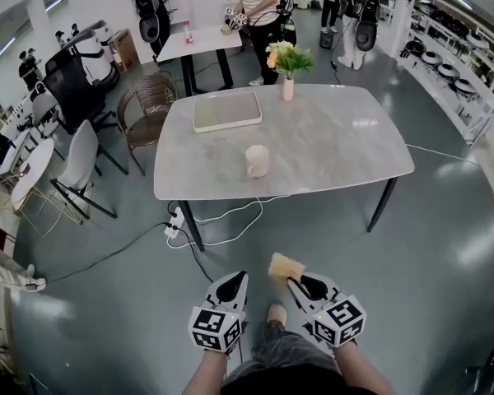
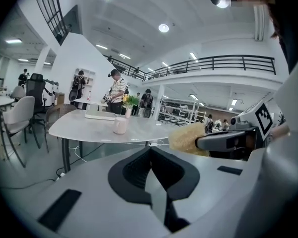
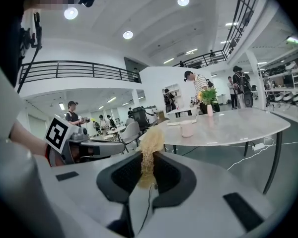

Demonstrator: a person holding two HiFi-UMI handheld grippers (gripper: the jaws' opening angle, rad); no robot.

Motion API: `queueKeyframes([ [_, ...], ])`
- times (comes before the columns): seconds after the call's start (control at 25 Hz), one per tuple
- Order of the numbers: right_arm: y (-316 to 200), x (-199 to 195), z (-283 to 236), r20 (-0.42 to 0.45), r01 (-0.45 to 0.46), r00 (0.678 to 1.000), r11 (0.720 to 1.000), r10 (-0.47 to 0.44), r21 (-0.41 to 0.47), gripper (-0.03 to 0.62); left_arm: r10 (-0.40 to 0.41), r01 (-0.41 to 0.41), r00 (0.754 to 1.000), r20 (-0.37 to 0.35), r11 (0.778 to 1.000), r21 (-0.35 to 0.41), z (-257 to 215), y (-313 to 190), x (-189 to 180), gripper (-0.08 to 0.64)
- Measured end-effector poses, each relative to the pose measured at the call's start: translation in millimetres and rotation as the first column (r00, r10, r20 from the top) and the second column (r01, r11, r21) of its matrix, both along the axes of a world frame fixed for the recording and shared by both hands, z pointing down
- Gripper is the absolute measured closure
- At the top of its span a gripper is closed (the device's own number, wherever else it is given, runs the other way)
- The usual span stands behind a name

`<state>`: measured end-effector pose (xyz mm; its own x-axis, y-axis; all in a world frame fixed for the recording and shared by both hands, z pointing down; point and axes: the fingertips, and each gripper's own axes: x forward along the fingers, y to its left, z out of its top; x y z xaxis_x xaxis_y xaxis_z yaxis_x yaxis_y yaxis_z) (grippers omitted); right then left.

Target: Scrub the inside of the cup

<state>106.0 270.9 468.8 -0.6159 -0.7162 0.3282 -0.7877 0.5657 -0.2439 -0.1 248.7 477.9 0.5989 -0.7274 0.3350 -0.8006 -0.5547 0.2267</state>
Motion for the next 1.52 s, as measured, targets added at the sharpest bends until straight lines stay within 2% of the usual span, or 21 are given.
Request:
queueKeyframes([
  [0.12, -34.5, -2.2, 2.0, 0.013, 0.018, 1.0, 1.0, -0.018, -0.008, 0.531, 0.001, -0.001, 1.0, 0.014, 1.0, 0.0, -0.3, -31.6, -1.1, 0.546],
  [0.32, -87.1, -2.1, -0.9, 0.01, 0.061, 0.998, 0.998, -0.061, 0.005, 0.532, -0.042, 0.042, 0.999, -0.002, 0.999, 0.008, -1.7, -86.6, 1.1, 0.546],
  [0.48, -123.4, 1.2, -4.4, 0.01, 0.075, 0.997, 0.997, -0.075, 0.014, 0.531, -0.035, 0.035, 0.999, -0.004, 0.999, 0.011, 0.4, -115.4, 12.2, 0.546],
  [0.84, -168.4, -4.0, 9.3, 0.011, 0.067, 0.998, 0.997, -0.066, -0.024, 0.532, -0.023, 0.023, 1.0, -0.002, 0.999, -0.035, 19.9, -168.7, 9.3, 0.546],
  [1.04, -214.3, 3.7, 12.7, -0.003, 0.0, 1.0, 1.0, 0.0, -0.031, 0.532, 0.054, -0.054, 0.999, -0.001, 0.998, -0.032, 25.3, -222.7, 21.4, 0.546],
  [1.16, -240.0, -2.3, 10.5, -0.006, -0.031, 1.0, 0.999, 0.031, -0.039, 0.531, 0.119, -0.119, 0.993, 0.023, 0.992, -0.034, 24.5, -257.0, 23.4, 0.546],
  [1.36, -290.7, -6.5, 14.7, -0.014, -0.094, 0.996, 0.994, 0.093, -0.059, 0.531, 0.197, -0.189, 0.977, 0.078, 0.977, -0.099, 45.4, -308.6, 27.8, 0.538],
  [1.48, -308.6, -10.0, 20.8, -0.03, -0.116, 0.993, 0.99, 0.114, -0.078, 0.532, 0.246, -0.228, 0.964, 0.101, 0.96, -0.164, 66.5, -325.6, 31.2, 0.409],
  [1.52, -313.1, -9.9, 23.0, -0.034, -0.128, 0.992, 0.988, 0.125, -0.085, 0.531, 0.26, -0.238, 0.959, 0.11, 0.954, -0.182, 73.0, -330.1, 32.1, 0.391],
])
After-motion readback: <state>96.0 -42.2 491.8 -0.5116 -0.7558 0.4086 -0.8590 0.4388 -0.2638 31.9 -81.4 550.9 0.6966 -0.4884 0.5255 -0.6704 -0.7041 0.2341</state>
